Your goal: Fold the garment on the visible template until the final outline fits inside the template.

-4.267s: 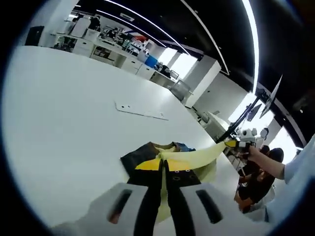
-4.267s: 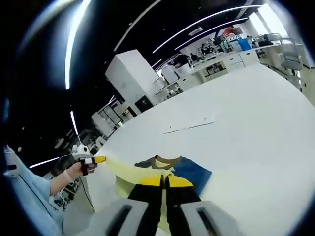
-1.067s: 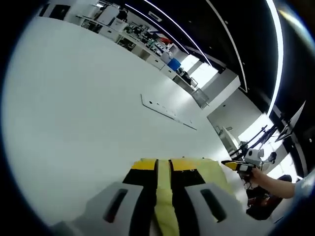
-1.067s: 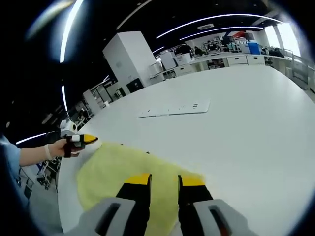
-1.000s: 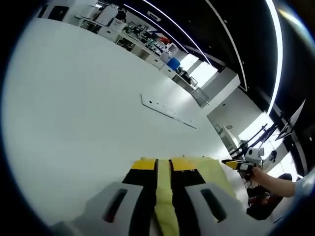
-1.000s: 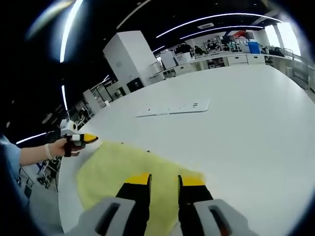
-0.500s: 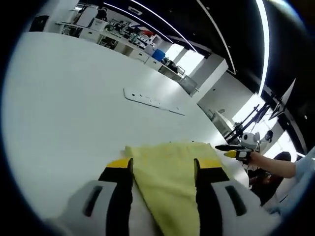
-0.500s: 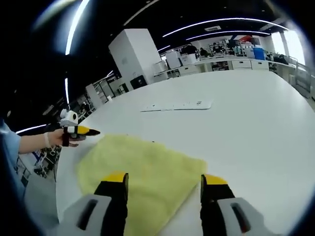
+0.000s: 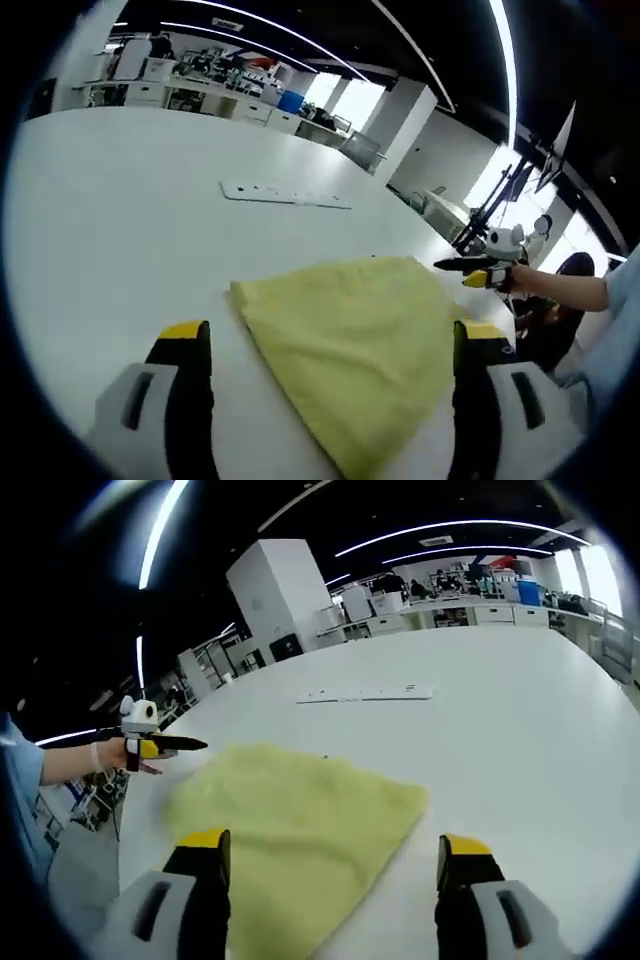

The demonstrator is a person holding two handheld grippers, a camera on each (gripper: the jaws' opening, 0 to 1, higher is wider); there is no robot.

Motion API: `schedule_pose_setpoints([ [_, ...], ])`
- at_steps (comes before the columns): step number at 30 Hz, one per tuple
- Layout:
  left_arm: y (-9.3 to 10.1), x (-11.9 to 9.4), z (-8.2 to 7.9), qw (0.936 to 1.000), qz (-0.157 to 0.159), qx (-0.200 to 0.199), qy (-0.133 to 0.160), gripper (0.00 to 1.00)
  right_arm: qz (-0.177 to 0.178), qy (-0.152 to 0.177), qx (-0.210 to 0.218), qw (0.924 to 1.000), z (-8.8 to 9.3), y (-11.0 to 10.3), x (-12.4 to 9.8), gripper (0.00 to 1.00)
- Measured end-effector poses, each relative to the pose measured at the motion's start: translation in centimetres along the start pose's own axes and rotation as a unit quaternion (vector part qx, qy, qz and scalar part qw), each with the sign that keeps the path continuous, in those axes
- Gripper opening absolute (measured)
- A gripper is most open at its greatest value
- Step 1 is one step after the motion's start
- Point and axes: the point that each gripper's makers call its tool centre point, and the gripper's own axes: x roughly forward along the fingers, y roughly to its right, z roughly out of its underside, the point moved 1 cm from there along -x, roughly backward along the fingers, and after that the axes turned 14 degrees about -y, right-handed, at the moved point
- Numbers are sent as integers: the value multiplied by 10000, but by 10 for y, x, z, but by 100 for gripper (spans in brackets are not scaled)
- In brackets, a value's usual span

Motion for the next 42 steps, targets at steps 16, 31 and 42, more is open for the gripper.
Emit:
schedule_pose_setpoints([
  [16, 21, -23, 25, 9994, 2, 318, -159, 94, -87, 5, -98, 9999, 17, -16, -19, 100],
  [31, 24, -43, 63, 9998, 94, 161, 79, 82, -178, 60, -17, 9998, 43, -29, -36, 100],
  [42, 22, -57, 79, 9998, -11, 180, 13, 74, -177, -48, -197, 9996, 52, -35, -42, 99],
])
